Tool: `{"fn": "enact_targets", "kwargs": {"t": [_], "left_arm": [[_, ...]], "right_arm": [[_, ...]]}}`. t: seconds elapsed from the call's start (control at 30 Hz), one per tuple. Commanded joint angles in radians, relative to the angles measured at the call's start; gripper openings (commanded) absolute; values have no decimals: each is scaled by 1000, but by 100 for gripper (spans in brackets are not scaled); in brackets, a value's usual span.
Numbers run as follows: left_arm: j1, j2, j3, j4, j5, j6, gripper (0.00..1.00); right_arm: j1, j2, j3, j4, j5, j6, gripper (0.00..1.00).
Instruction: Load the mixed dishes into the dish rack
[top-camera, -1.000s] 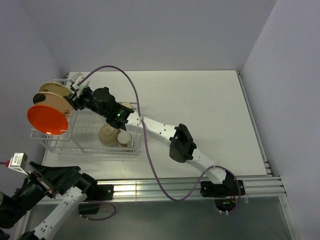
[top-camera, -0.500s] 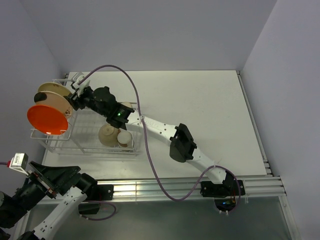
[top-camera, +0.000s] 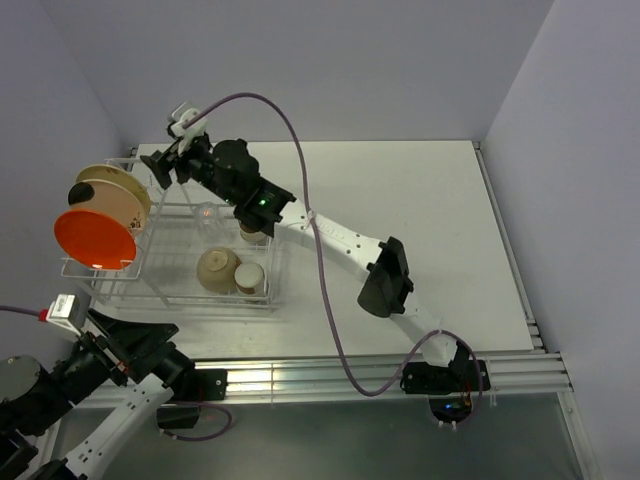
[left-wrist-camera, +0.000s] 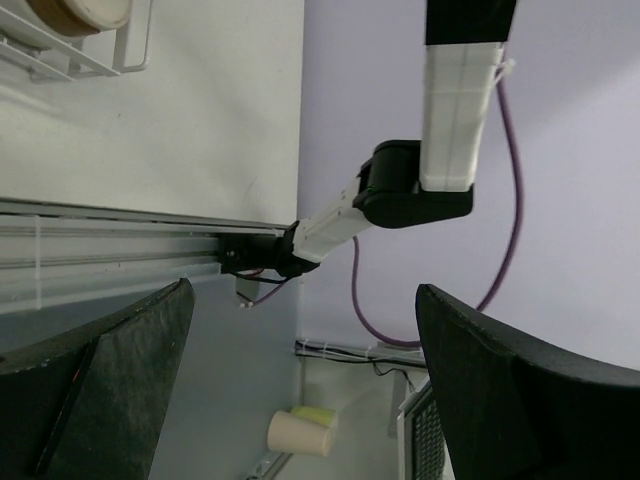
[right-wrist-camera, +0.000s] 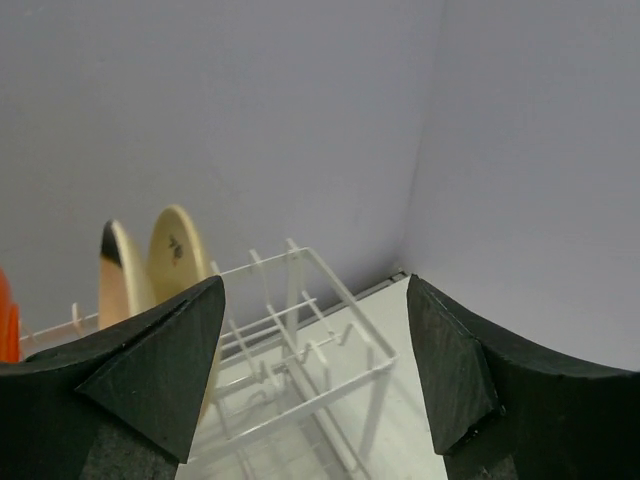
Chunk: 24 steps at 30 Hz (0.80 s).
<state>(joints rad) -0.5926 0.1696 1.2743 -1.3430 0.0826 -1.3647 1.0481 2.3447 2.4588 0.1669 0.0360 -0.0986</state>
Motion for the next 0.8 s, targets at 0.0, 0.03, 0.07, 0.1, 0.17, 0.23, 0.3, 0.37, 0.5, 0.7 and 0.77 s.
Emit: {"fn": "enact_targets", "kwargs": {"t": [0.0,0.03,0.07,0.1,0.17,0.23,0.3,0.37,0.5,0.7,0.77], "left_arm": [[-6,71,-30,120,32,74,99],[-6,88,-38,137,32,91,99],[-7,102,-46,152,37,128,99],[-7,131,-67,169,39,147,99],[-6,157,-90,232,37,199,99],[-6,191,-131,283,29,223,99],[-6,209,-192,392,49,256,99],[-6,222,-233,485,62,268,99],[-6,257,-335,603,94,274,99],[-6,271,-406,732,66,288,99],[-4,274,-437,758,72,279,99]], "right_arm": [[-31,-163,-55,-27,79,0,82],[-37,-189,-82,-42,114,3,82],[-39,-255,-113,-71,152,23,83],[-43,-290,-177,-96,226,43,83],[-60,-391,-234,-217,272,133,84],[-69,-462,-338,-311,309,196,84],[-76,-576,-461,-447,347,284,85],[-74,-699,-562,-563,366,356,87],[-72,-931,-915,-684,347,476,90],[-74,-1277,-1280,-800,257,623,94],[-72,-1381,-1397,-822,234,690,95]]}}
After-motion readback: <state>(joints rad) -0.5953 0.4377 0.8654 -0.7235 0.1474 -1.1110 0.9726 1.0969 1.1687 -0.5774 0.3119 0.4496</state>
